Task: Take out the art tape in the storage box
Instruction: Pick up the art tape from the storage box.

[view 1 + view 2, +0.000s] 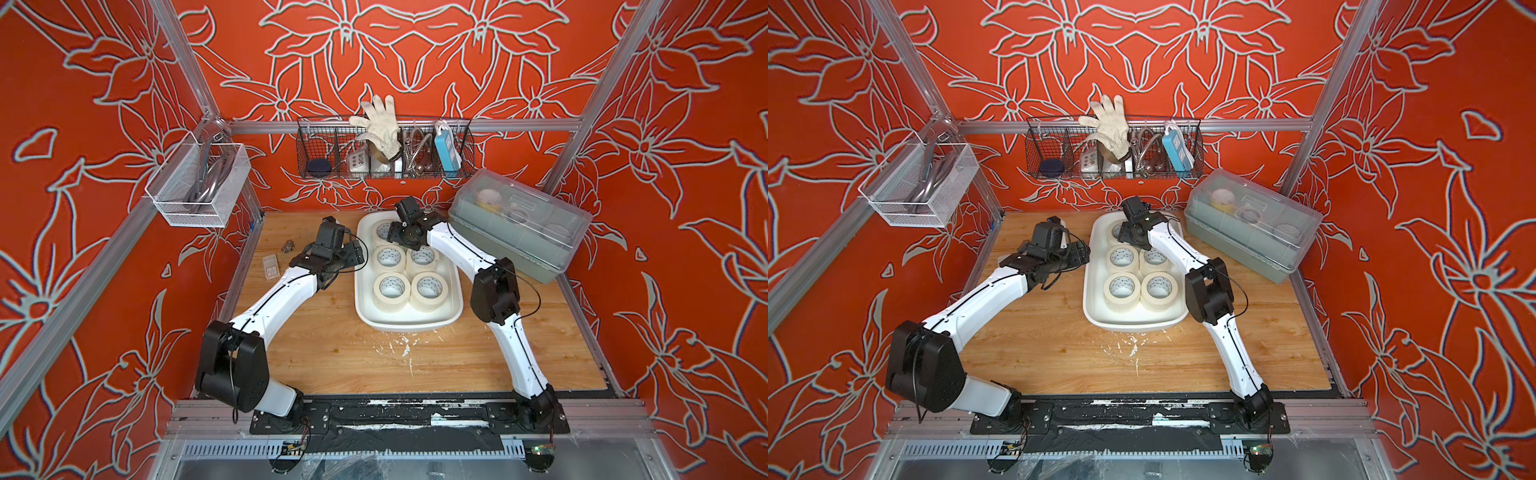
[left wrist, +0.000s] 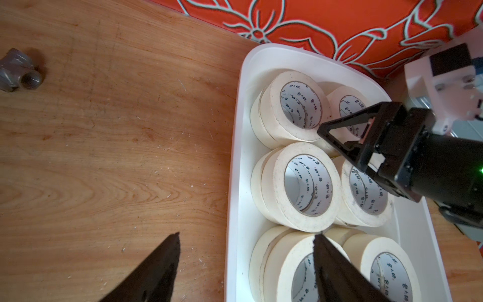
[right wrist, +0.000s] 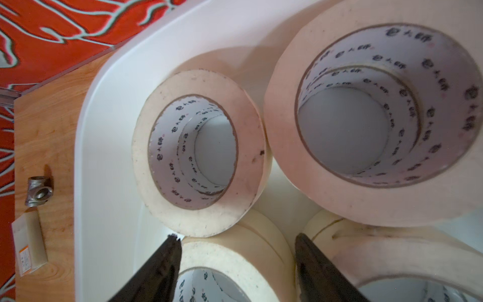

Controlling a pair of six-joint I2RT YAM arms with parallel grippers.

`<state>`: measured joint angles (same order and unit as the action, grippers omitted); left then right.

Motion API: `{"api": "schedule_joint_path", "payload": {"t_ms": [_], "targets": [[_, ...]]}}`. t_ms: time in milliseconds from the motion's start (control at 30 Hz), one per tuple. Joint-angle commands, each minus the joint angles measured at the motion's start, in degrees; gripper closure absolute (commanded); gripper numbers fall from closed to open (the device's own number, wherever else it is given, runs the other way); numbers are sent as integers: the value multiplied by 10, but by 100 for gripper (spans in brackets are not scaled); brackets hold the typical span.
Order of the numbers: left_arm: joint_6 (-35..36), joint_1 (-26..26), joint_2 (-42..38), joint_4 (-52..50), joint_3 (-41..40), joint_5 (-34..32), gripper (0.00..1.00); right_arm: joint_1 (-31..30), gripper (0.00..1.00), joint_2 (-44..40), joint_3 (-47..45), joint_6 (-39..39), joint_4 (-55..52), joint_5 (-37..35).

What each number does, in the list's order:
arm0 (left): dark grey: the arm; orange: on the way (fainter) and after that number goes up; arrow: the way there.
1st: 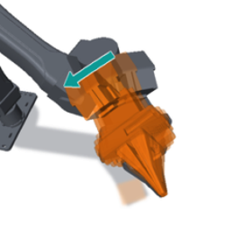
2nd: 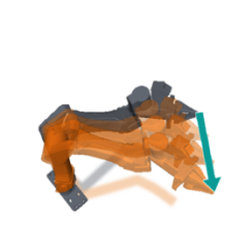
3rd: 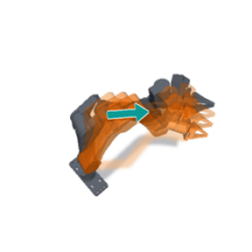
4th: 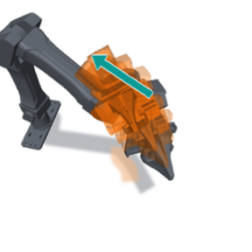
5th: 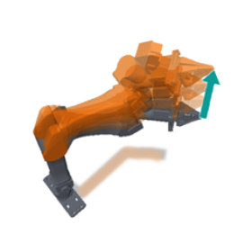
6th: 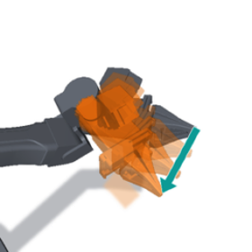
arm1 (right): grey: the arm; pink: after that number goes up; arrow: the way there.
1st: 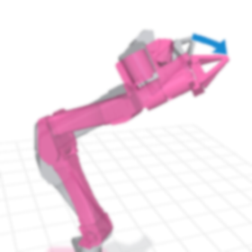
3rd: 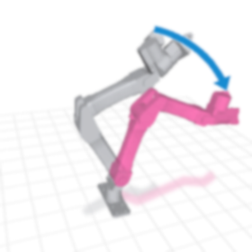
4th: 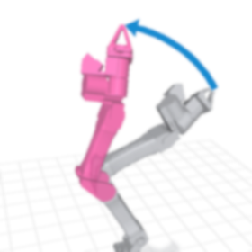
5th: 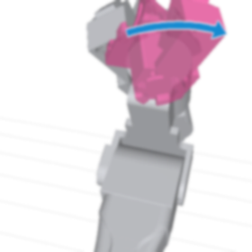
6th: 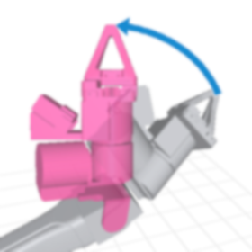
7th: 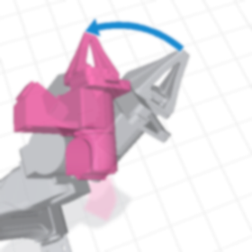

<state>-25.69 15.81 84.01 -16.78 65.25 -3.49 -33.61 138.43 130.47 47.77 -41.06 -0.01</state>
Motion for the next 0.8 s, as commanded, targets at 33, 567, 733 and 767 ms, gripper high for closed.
{"api": "schedule_joint_path", "payload": {"t_ms": [33, 567, 733, 767], "targets": [[6, 1, 8, -6, 12, -13, 20, -1, 27, 30, 32, 20, -9, -24], [2, 1, 11, -11, 11, -15, 20, 1, 28, 84, 77, 28, 2, -14], [0, 1, 16, -10, 10, -15, 20, 4, 29, 92, 81, 35, 8, -11], [0, 1, 16, -10, 10, -15, 20, 4, 29, 93, 81, 35, 9, -11]]}}
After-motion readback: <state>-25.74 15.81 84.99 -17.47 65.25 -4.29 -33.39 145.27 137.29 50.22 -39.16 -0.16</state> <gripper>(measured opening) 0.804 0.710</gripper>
